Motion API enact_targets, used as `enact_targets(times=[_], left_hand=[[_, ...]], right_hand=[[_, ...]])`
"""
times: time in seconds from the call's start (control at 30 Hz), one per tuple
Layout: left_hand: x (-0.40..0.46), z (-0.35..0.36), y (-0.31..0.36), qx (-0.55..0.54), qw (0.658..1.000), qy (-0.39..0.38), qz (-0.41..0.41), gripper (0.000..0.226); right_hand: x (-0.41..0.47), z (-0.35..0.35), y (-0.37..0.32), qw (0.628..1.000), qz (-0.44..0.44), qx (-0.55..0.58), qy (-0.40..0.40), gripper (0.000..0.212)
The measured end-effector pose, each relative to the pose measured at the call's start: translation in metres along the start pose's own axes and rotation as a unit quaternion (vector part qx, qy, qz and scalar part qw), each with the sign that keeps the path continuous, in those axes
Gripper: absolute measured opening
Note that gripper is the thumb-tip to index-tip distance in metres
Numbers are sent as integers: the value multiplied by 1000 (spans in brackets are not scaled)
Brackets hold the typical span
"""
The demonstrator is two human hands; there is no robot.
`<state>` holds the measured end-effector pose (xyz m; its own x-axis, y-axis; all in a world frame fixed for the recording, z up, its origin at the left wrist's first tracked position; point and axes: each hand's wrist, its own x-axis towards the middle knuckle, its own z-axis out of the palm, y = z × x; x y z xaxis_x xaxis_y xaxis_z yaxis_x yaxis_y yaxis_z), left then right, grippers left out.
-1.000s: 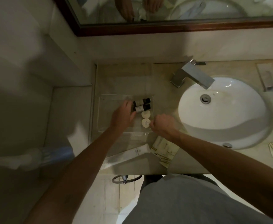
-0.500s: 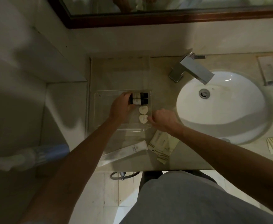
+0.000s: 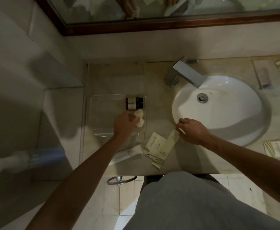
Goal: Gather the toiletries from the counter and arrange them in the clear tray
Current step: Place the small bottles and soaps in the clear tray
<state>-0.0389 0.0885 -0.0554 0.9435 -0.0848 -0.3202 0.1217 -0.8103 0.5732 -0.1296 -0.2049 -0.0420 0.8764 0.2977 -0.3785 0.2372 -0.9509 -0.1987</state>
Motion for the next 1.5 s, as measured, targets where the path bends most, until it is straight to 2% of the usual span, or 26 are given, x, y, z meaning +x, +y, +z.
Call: enact_targets(times=[0.13,0.43,0.6,0.7,0.83,0.9,1.03,1.13,1.23,1.4,1.5], left_hand=[[11,3,13,27,1000,-7,-7,23],[4,9,16,-131,987,58,-78,15],[8,16,8,-195,974,30,-114,16],[6,17,14,-168,981,30,-90,20],[5,13,22,-208,970,22,-124,30],[5,10,23,-221,966,31,-132,27],[9,6,20,-161,982,63,-74,21],[13,2,15,-135,990,26,-6,24],[18,-5,3,-148,989,20,5,14],[28,-14,-13,-28,989,-33,138,22],[31,-12,-15,2,984,-32,178,20]], right_hand=[[-3,-3,-4,999,-13,29,11,18],[10,-11,-24,992,-33,87,84,18],[40,-23,-63,977,20,147,151,17],[58,-30,-87,967,61,171,180,15],[71,-31,-107,964,78,178,183,12],[76,-32,-113,961,92,183,185,13],[79,-35,-117,955,118,187,195,13],[77,-37,-115,952,129,191,199,13],[70,-35,-108,948,139,197,208,14],[43,-24,-82,955,148,178,183,16],[24,-16,-68,960,158,172,155,17]])
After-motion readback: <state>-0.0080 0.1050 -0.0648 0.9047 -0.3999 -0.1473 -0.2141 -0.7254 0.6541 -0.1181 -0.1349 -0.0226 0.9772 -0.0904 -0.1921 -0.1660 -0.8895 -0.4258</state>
